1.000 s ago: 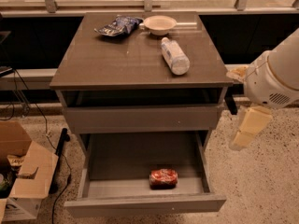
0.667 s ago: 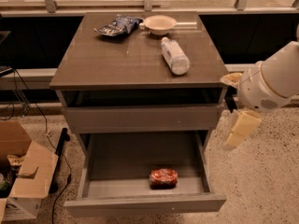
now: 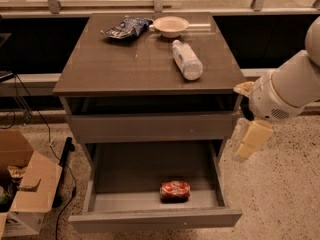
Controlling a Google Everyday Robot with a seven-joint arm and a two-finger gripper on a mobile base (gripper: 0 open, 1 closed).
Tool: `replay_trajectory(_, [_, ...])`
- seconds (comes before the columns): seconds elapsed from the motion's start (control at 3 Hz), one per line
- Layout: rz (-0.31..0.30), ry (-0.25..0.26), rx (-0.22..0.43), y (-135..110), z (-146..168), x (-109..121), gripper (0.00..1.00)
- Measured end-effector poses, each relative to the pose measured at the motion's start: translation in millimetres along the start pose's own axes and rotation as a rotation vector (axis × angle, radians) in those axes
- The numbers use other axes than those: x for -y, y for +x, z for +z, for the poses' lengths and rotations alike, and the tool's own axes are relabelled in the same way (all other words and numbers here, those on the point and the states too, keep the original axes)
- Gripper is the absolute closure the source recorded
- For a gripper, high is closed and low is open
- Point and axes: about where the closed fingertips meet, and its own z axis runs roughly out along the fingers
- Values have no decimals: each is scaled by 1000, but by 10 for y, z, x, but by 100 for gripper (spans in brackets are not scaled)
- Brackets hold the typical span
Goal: Pick coke can from middle drawer and place on counter
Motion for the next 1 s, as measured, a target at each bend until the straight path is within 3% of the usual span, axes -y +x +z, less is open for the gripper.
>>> replay_trajectory(0.33, [37, -8, 19, 54, 335, -3, 0])
replay_trajectory(0.67, [92, -35, 92, 127, 818, -94, 0])
replay_trajectory(1.0, [151, -60, 210, 143, 1372, -160, 0])
